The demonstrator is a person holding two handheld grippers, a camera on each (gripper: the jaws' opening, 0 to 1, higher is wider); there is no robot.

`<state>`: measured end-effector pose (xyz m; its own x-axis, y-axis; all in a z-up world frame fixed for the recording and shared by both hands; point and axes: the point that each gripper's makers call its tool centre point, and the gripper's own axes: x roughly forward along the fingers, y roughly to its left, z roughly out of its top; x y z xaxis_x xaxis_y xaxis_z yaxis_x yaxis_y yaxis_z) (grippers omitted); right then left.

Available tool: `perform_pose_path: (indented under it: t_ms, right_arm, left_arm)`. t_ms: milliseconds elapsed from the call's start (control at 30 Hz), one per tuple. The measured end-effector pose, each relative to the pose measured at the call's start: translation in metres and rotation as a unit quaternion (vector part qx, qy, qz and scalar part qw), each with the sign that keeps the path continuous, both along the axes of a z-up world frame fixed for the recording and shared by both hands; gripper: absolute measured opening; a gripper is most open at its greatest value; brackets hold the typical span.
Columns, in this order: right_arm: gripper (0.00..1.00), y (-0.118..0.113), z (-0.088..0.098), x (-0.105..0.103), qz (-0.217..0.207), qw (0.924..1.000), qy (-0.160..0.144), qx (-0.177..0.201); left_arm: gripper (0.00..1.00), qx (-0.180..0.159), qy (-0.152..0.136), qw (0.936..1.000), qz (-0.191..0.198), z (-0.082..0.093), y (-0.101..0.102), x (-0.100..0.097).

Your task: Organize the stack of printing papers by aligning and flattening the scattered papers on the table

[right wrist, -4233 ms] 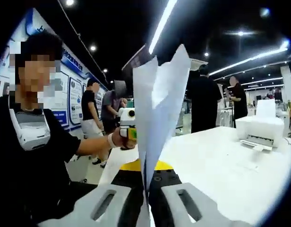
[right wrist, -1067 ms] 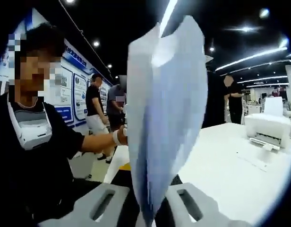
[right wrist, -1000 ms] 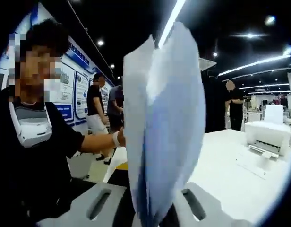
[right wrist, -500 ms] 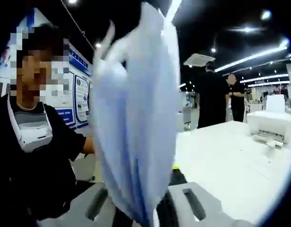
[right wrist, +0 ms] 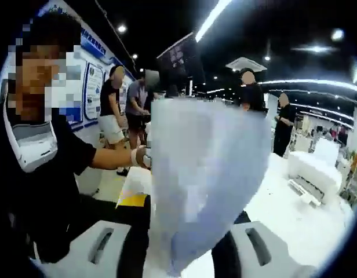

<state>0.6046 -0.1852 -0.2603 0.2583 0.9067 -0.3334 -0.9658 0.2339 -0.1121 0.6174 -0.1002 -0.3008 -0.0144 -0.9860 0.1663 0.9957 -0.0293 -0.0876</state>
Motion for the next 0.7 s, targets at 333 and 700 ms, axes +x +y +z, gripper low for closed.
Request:
perform_pose_path:
  t_ms: [333, 700]
  right_arm:
    - [0.46, 0.034, 0.050, 0.001, 0.040, 0.9756, -0.006, -0.216]
    - [0.14, 0.066, -0.001, 0.004, 0.064, 0.8972, 0.053, -0.434]
  left_arm:
    - [0.06, -0.002, -0.007, 0.9999, -0.013, -0.002, -0.006, -0.004]
    - [0.06, -0.001, 0.015, 0.9999, -0.009, -0.015, -0.007, 0.001]
